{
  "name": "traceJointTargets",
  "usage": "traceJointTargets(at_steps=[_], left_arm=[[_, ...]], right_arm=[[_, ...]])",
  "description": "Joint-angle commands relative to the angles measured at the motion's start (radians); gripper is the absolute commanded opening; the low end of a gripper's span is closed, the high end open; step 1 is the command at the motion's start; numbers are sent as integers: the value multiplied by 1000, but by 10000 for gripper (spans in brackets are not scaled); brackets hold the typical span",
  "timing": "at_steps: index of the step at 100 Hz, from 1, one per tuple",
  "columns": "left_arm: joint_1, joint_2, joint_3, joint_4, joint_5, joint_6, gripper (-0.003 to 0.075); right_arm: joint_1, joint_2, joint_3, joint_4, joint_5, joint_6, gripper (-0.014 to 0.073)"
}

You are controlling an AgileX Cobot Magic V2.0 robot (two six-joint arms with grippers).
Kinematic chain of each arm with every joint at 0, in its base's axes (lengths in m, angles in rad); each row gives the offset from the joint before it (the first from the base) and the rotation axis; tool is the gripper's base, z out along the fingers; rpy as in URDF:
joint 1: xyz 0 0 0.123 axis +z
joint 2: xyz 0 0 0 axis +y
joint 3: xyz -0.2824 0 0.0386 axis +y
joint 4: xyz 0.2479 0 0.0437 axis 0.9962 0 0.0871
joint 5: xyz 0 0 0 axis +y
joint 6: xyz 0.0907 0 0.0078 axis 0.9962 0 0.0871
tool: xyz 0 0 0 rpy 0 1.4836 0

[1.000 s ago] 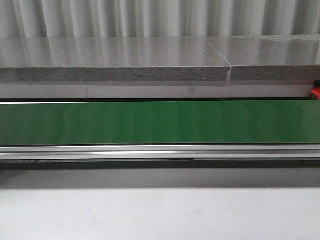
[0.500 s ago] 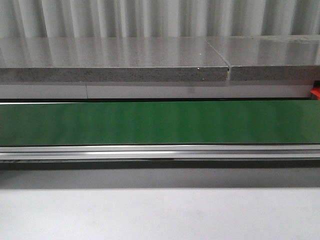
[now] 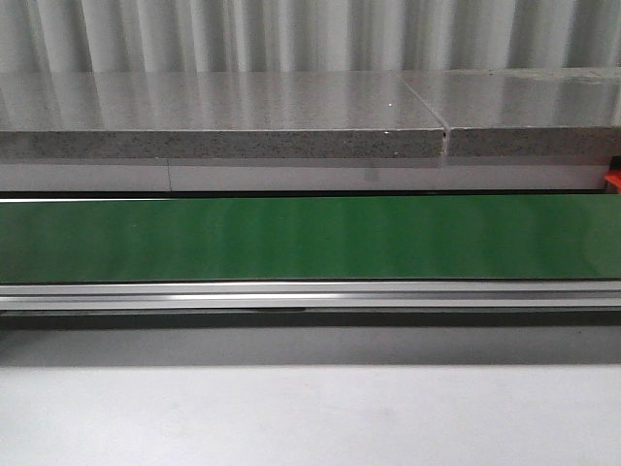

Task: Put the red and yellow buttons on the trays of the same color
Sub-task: 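Lower the red button onto the conveyor belt and release it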

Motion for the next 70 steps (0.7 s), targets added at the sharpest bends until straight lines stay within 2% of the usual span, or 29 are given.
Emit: traceJointTargets(at_steps=[1, 19, 33, 52, 70], left_arm=[[-21, -94, -28, -4, -26, -1, 585], [-15, -242, -28, -5, 8, -1, 565], [41, -332, -25, 11, 62, -4, 565], [196, -390, 43, 4, 82, -14, 565], [360, -392, 163, -20, 26, -52, 565]], right_arm=[[0, -10, -15, -8, -73, -1, -69], [0, -10, -15, -8, -73, -1, -69], [0, -10, -15, -8, -73, -1, -69], [0, -10, -15, -8, -73, -1, -69], [0, -10, -15, -8, -73, -1, -69]])
